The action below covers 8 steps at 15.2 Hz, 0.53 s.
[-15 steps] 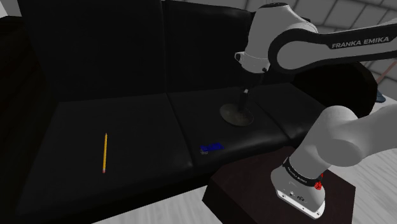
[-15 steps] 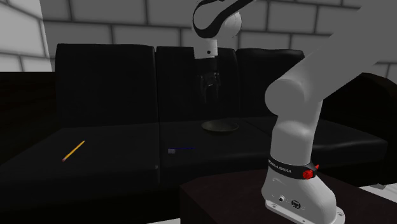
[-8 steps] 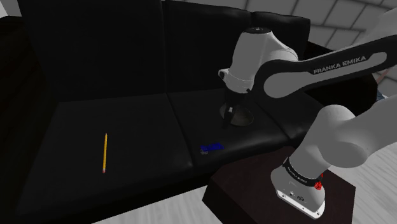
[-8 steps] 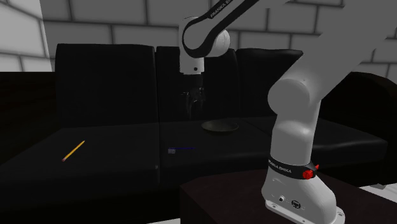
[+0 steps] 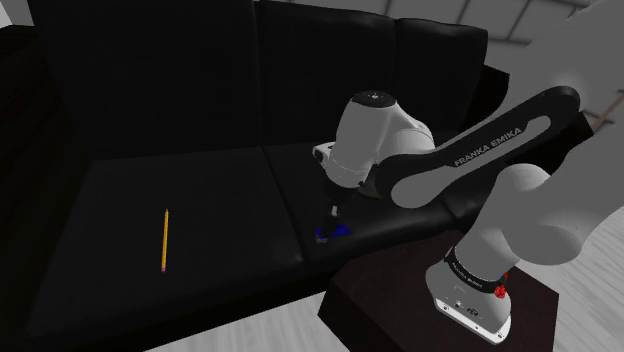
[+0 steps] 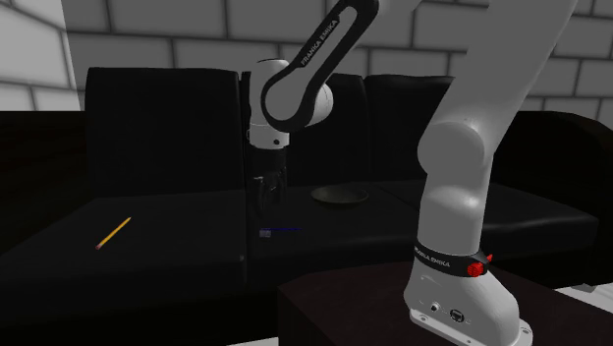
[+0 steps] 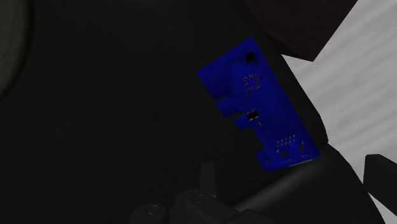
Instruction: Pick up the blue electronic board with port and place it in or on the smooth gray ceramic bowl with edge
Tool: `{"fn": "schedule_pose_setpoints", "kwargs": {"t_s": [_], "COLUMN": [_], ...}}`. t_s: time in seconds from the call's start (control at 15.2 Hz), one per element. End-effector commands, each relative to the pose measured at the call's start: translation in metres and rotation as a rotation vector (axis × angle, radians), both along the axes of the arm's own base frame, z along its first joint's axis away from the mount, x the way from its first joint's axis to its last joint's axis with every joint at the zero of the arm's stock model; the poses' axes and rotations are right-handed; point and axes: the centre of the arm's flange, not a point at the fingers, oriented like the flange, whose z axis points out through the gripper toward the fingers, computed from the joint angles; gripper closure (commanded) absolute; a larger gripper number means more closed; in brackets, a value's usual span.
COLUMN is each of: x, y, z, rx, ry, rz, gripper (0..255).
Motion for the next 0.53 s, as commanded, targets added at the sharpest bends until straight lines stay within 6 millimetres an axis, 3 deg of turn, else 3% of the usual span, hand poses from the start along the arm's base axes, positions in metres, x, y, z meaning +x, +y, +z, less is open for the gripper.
{"fn": "schedule_pose_setpoints", "kwargs": {"t_s": [0.0,0.46], "x": [0.0,0.003], "y": [0.013,0.014], "z": [-0.012,-0.049], "rx": [0.012,0.012], "ry": [-0.012,-0.012], "rz": [0.029,0.029], "gripper": [0,0]}}
